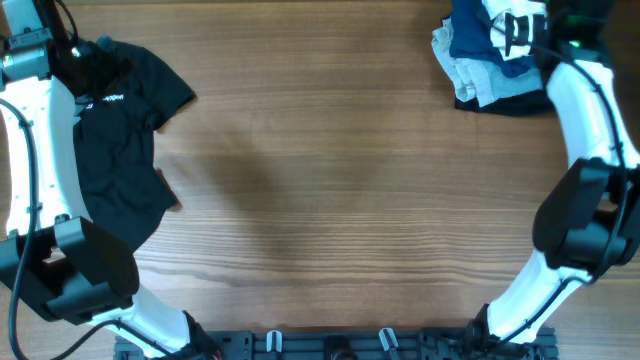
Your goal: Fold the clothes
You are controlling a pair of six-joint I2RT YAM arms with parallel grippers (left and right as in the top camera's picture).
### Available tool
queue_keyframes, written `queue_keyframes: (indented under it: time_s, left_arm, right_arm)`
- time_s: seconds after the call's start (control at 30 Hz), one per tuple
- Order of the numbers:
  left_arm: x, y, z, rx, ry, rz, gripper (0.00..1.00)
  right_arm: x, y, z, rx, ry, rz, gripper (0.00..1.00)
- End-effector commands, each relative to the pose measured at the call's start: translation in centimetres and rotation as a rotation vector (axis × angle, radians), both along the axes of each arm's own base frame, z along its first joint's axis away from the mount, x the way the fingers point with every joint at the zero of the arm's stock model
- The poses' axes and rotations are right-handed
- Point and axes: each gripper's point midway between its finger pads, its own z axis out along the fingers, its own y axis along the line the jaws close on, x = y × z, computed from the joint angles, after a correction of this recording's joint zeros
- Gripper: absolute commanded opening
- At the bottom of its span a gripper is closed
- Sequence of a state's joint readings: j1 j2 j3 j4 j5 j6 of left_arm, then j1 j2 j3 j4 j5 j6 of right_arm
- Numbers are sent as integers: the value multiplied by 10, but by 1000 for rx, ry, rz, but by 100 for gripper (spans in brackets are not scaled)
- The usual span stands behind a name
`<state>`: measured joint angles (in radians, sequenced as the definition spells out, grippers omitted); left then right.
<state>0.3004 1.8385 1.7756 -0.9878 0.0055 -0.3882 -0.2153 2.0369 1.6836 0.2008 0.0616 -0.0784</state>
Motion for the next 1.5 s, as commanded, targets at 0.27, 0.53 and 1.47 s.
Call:
queue_keyframes:
  time_s: [0.27, 0.53, 1.47]
  left_arm:
    - [5, -6, -23, -25, 46, -5, 100]
    - [9, -14, -39, -34, 80, -24, 100]
    - [9, -15, -39, -35, 84, -24, 100]
  right_arm:
    - [30, 23, -220, 220, 281, 182, 100]
    - [15, 30, -293, 294, 421, 178, 100]
    - [-130, 120, 128, 315, 49, 529, 100]
